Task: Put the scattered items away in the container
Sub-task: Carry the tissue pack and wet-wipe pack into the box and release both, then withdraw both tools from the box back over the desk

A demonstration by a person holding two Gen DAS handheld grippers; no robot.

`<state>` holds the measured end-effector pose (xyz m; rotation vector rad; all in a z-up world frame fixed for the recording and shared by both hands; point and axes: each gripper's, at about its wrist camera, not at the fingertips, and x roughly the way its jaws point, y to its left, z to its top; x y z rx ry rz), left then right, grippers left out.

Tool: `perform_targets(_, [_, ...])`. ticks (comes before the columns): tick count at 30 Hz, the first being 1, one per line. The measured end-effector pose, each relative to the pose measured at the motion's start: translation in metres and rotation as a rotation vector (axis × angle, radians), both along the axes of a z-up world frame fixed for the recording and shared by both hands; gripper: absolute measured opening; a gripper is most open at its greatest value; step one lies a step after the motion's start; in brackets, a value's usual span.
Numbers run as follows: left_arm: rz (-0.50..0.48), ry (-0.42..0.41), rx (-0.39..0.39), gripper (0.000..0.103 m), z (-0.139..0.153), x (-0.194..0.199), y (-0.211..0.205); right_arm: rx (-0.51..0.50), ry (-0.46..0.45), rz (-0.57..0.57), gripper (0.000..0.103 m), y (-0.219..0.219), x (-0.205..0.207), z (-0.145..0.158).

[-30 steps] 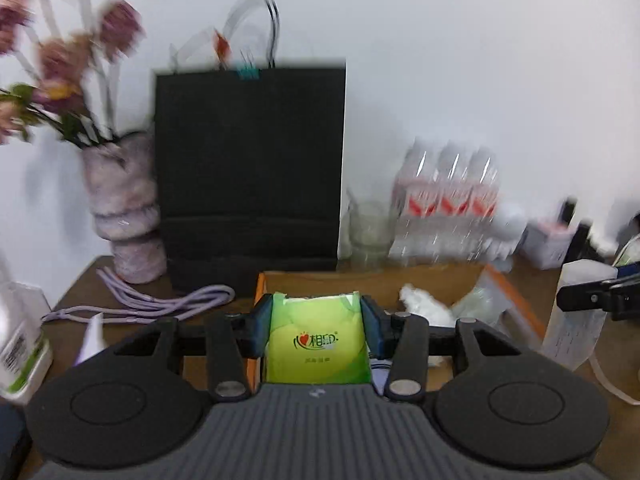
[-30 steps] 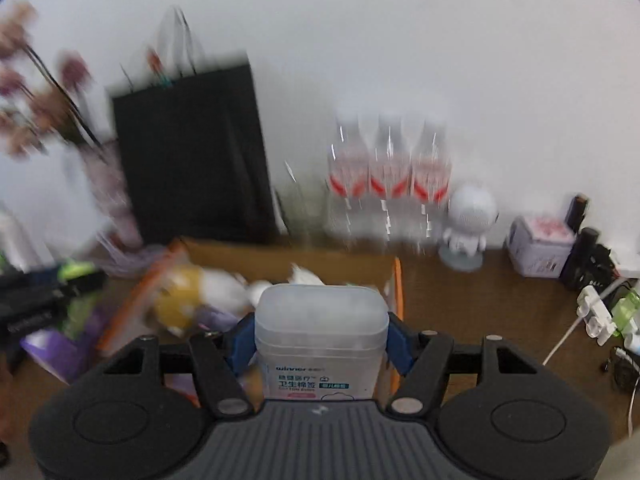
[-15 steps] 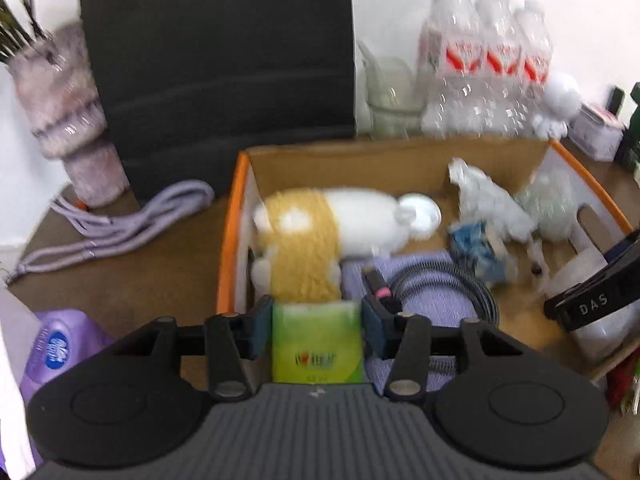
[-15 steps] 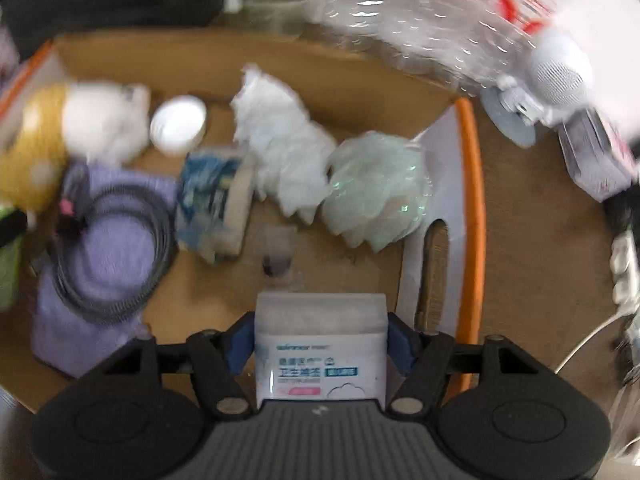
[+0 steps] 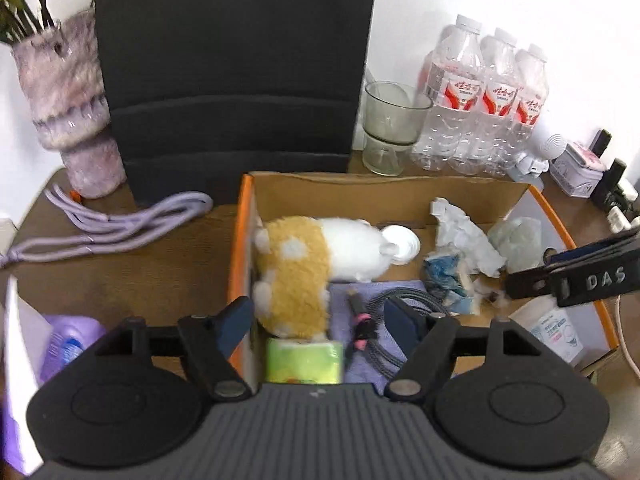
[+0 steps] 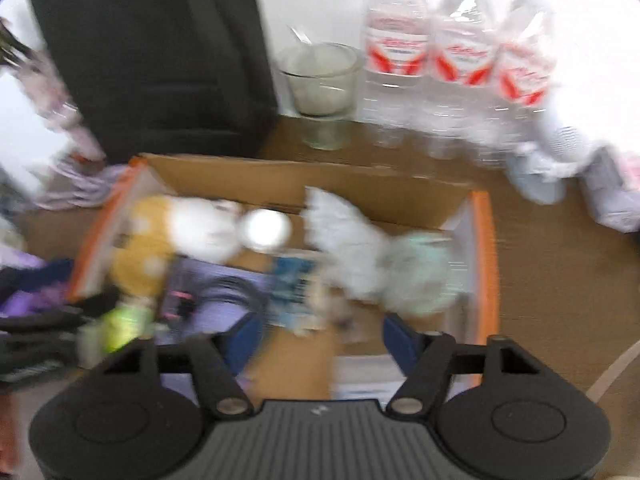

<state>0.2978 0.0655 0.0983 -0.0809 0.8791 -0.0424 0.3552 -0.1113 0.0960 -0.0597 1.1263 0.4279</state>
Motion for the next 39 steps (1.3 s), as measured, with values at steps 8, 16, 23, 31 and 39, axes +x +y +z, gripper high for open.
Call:
perform_targets(8, [-0.009,0.086,0.028,0.021,-0.04,0.006,-0.009,0.01,0.095,-0.027,0.052,-0.004,-0.003,-0.045])
perform_targets(16, [-0.002,0.066,0.06,0.049,-0.006,-0.01,-0.016,0.0,0.046,-0.046,0.073,-0.018,-0.019,-0.006])
perform_targets(23, [0.013,-0.109,0.156,0.084,0.046,-0.061,-0.031,0.013,-0.146,-0.052,0.086,-0.04,-0.068,0.052])
perform_targets(31, [0.081,-0.601,0.114,0.102,0.046,-0.165,-0.044,0.122,-0.731,-0.021,0.088,-0.065,-0.168,0.046])
perform_targets(39, [0.119,-0.599,0.198,0.103,0.044,-0.221,-0.057,0.187,-0.761,-0.107,0.088,-0.085,-0.232,0.048])
